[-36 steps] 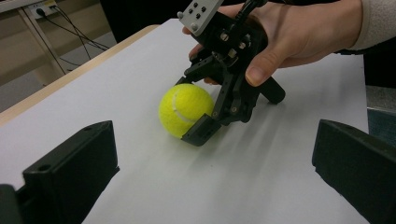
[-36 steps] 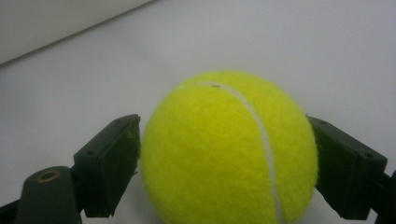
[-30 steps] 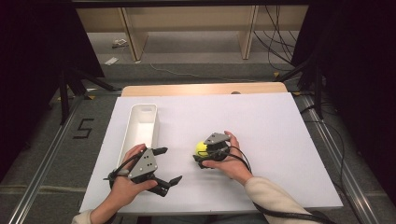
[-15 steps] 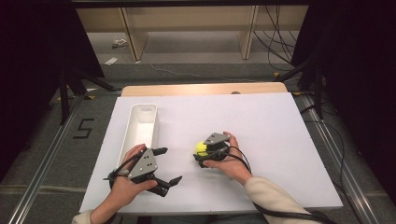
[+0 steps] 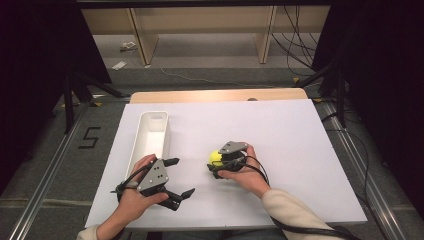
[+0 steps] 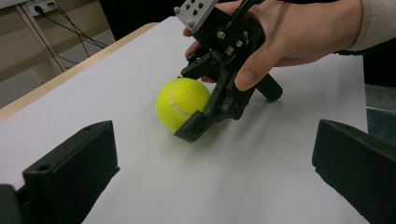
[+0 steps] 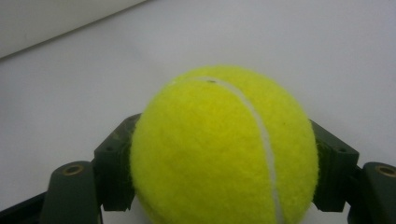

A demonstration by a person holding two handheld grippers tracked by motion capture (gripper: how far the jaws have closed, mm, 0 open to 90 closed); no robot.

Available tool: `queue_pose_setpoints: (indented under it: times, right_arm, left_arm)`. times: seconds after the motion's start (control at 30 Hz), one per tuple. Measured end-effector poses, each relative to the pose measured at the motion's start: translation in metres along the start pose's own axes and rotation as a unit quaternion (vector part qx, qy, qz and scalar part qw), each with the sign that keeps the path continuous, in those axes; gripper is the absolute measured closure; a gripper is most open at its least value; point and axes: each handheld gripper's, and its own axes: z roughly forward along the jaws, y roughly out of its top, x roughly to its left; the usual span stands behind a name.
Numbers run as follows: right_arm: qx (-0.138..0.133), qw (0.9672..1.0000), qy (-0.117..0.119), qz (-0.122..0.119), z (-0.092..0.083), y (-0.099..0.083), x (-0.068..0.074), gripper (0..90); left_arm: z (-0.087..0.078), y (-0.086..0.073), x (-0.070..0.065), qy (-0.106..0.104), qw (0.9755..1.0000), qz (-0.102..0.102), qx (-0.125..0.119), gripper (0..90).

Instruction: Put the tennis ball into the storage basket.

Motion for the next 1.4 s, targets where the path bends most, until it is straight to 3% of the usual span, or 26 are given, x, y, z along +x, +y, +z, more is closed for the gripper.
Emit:
queue_pose_setpoints:
  times: [1.4]
  right_arm:
    - [-0.048,0.9985,0.011,0.025,-0.020,0.017,-0.002,26.6]
  left_arm:
    - [0.000,0.000,0.000,0.000,1.0000,0.001,0.001,0.0]
